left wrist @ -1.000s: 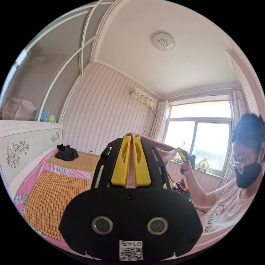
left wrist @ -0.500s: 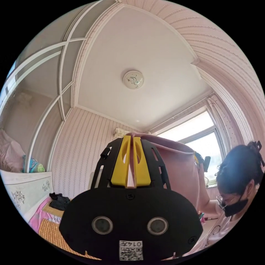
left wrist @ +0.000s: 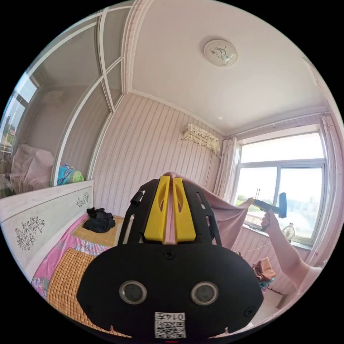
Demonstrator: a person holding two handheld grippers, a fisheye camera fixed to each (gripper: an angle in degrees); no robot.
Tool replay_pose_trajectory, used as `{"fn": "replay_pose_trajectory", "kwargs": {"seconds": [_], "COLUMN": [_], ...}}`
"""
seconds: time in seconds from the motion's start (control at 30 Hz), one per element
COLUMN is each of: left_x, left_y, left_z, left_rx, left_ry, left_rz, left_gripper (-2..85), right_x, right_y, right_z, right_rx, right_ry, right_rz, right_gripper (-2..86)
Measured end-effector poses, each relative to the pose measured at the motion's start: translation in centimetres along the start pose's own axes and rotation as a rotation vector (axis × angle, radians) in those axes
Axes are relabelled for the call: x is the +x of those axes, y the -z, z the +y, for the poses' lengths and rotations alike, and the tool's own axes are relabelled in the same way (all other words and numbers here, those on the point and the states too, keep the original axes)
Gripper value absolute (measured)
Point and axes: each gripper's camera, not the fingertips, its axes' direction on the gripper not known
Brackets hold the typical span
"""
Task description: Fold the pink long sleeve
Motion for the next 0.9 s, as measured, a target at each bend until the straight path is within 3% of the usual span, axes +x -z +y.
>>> {"fn": "replay_pose_trajectory", "kwargs": {"seconds": [0.1, 0.2, 0.4, 0.47, 0.53, 0.63, 0.73, 0.9], "left_x": [0.3, -2.0, -8.6, -11.0, -14.7, -19.2, -22.3, -24.5], "left_y": [-0.7, -2.4, -7.2, -8.5, -9.6, -9.5, -8.9, -8.0], "left_z": [-0.1, 4.1, 23.8, 32.0, 42.8, 53.7, 60.6, 65.5], "left_rx": [0.043, -0.023, -0.462, -0.643, -0.846, -0.998, -1.119, -1.279], "left_ry": [-0.076, -0.091, -0.130, -0.087, 0.052, 0.267, 0.402, 0.354], "left_rz": [0.025, 0.078, 0.006, -0.030, -0.083, -0.139, -0.176, -0.256], "left_gripper": [-1.0, -1.0, -1.0, -1.0, -1.0, -1.0, -1.0, -0.9], "right_x": [0.7, 3.3, 7.9, 9.5, 12.1, 13.0, 13.0, 12.0], "right_y": [0.6, -0.9, -6.6, -9.2, -11.8, -14.0, -15.2, -16.1], "right_z": [1.2, 6.3, 27.8, 35.9, 46.5, 55.7, 59.6, 60.8], "right_rx": [0.066, -0.033, -0.451, -0.598, -0.725, -0.911, -1.037, -1.157], "right_ry": [0.047, 0.035, -0.064, -0.187, -0.497, -0.690, -0.741, -0.653], "right_rz": [0.001, -0.034, -0.003, 0.002, -0.052, -0.021, -0.025, -0.044], "right_gripper": [0.4, 0.5, 0.6, 0.7, 0.8, 0.8, 0.8, 1.1]}}
